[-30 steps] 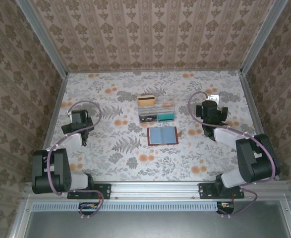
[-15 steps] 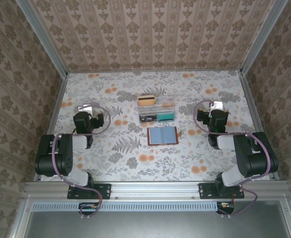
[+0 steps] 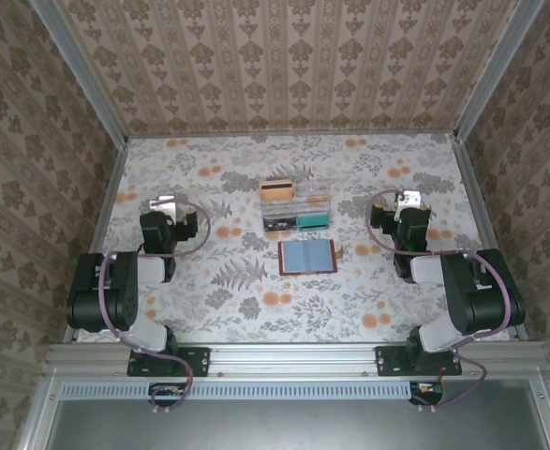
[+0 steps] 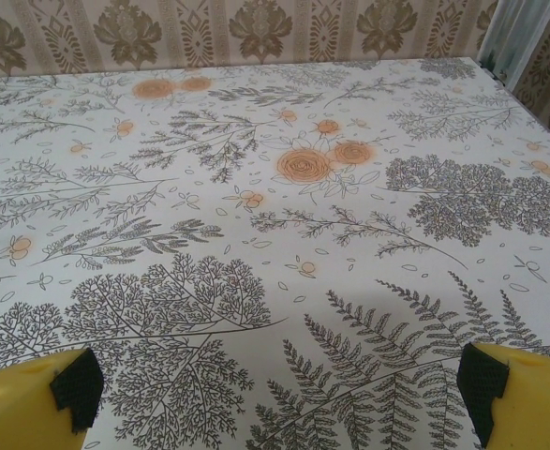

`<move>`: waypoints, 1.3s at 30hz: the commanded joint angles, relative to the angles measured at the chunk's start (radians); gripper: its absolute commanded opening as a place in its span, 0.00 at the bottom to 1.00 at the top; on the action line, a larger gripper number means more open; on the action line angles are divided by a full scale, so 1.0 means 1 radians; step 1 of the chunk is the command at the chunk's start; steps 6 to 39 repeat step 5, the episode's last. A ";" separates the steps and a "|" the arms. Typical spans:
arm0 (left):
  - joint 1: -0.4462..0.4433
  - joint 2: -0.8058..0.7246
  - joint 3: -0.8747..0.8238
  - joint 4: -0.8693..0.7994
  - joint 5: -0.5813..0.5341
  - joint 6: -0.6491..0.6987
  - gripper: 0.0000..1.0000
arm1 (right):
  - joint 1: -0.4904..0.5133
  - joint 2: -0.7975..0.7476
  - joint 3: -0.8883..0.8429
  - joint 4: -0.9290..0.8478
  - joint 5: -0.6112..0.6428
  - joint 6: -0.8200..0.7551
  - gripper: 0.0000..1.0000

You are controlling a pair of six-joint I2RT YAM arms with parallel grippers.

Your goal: Take the credit cards out of the card holder

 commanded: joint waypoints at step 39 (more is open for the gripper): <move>0.006 -0.005 0.002 0.037 0.021 0.021 1.00 | -0.004 0.006 -0.008 0.037 -0.040 -0.004 1.00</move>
